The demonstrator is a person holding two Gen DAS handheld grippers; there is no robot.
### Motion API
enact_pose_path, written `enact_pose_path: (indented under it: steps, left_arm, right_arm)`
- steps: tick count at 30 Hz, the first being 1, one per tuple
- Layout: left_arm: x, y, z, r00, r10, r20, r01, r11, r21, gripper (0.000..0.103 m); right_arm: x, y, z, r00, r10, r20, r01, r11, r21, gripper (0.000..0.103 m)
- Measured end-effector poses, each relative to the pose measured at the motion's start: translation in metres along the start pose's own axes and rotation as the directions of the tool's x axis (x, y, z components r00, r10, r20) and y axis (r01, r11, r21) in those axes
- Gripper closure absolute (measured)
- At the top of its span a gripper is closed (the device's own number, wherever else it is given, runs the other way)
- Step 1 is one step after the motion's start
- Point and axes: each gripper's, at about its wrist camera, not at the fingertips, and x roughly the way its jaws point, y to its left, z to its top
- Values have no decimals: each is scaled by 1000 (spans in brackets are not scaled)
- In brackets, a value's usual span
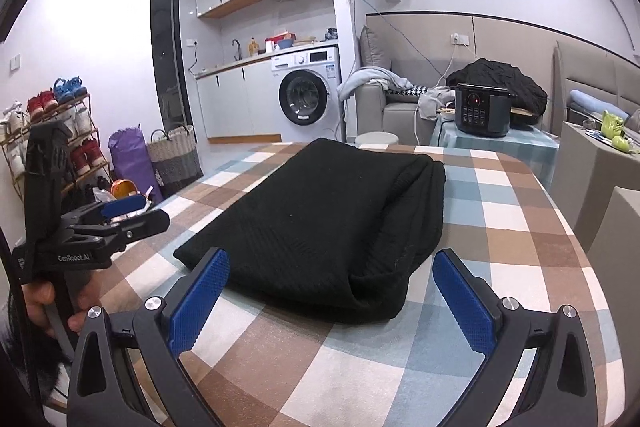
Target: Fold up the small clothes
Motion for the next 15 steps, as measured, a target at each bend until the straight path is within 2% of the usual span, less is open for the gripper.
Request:
enact_pose_path:
  steps: [4,9,15]
  left_arm:
    - [1,1,0,1000,3,4,-3,1000,-3,1]
    - [2,2,-1,1000,6,4,-6,1000,-6,1]
    - [2,3,-2,1000,5,7,-5,1000,-12,1]
  right_arm:
    - [5,-5,0,999,-21,-26,21,1000,22,0]
    - [0,-6,0,1000,-25,4,25,999,23,0]
    - [1,-4,0,1000,-26,2,26,1000,3,0]
